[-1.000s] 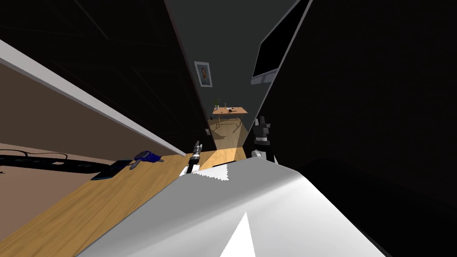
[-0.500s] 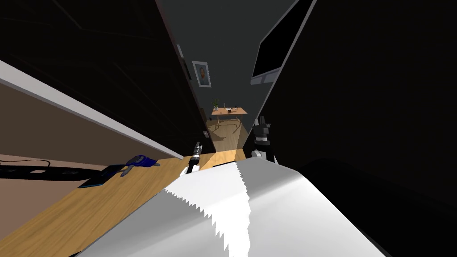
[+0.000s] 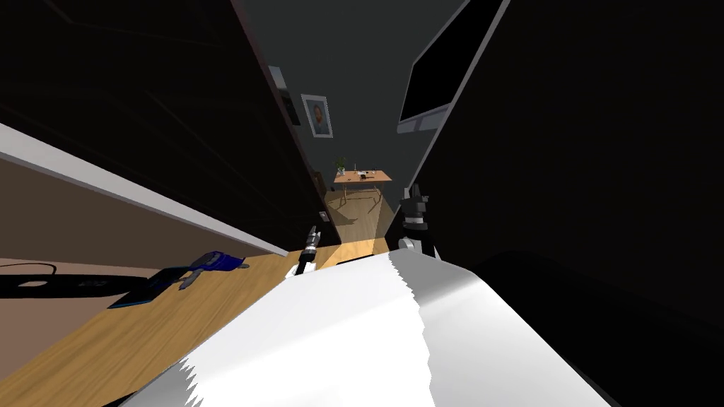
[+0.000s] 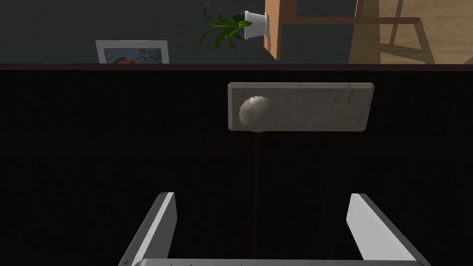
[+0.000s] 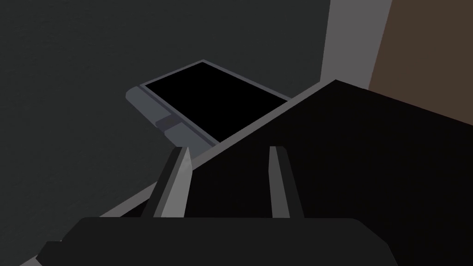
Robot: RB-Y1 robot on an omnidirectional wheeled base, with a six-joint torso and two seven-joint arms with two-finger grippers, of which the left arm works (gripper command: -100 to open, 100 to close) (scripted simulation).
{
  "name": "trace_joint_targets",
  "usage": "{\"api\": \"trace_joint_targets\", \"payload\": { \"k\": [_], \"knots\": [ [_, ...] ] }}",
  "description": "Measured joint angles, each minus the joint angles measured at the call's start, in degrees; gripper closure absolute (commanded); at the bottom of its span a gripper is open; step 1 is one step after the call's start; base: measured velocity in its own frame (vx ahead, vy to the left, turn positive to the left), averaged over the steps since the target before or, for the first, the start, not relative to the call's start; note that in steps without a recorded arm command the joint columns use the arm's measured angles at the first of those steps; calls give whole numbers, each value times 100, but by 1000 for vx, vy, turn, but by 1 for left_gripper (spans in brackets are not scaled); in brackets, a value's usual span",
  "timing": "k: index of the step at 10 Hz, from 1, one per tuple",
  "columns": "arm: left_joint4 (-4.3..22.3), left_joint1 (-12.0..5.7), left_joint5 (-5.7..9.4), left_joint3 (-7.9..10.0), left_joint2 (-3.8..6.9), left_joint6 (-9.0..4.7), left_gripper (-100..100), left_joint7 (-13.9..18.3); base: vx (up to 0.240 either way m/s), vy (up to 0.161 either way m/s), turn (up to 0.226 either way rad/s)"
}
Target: Pull the door open
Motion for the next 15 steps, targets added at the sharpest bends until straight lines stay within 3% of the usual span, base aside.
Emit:
{"api": "trace_joint_targets", "payload": {
  "k": [3,7,9,10,15],
  "knots": [
    [123,5,49,66,71,-83,-100,26,176,-60,-120],
    [299,144,195,243,369,-307,-100,203,210,-34,-148],
    [226,263,256,322,445,-311,-100,247,144,-27,-42],
    [227,284,258,323,442,-331,100,251,-26,-1,4],
    [232,264,250,313,437,-300,100,244,-11,3,-8]
  ]
}}
